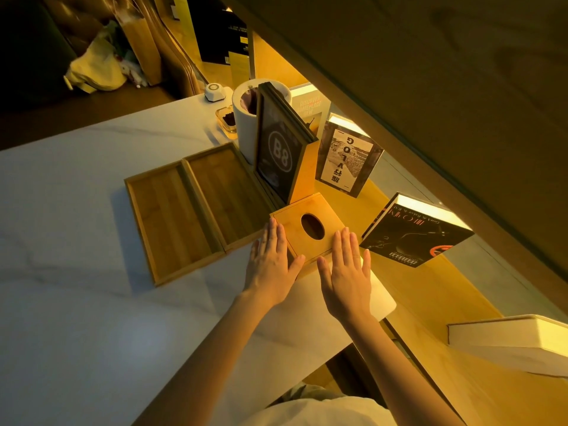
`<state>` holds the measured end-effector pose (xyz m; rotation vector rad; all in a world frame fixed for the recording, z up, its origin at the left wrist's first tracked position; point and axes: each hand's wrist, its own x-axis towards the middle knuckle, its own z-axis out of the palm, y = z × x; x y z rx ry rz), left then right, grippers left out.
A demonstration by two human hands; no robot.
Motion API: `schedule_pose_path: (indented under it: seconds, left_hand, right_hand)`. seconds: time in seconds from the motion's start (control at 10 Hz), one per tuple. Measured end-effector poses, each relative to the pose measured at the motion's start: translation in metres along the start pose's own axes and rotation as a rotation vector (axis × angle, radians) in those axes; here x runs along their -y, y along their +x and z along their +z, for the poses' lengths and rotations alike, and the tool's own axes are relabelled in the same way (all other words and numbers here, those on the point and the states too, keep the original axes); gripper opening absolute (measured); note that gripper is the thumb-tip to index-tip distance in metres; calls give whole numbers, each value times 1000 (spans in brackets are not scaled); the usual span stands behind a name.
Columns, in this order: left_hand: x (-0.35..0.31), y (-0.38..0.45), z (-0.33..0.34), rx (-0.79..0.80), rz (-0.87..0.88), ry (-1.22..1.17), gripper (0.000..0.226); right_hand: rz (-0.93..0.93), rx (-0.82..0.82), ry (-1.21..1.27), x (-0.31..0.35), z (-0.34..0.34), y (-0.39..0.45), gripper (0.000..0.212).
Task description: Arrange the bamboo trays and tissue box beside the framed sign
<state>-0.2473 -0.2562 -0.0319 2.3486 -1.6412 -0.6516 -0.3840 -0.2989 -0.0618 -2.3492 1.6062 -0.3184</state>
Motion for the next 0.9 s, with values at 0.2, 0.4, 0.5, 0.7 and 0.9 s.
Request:
schedule_pose_path:
  seconds: [0.2, 0.4, 0.5, 0.7, 0.9]
  left_hand:
    - [1, 1, 0, 1, 4, -2, 77]
    - [1, 2, 0, 9, 4, -10, 76]
    - [3, 2, -8, 40, 15, -75, 71]
    - [13, -8, -55, -4, -35, -346, 47]
    - [39, -23, -143, -257, 33, -307, 36]
  right_hand:
    - [9, 9, 5, 2, 0, 2, 64]
    - [14, -20, 48, 7, -9, 4, 64]
    - [-7, -47, 64, 12, -22, 9, 53]
    - [-233, 156, 154, 46, -45, 29, 29]
    - [-480, 322, 415, 121, -98, 54, 22]
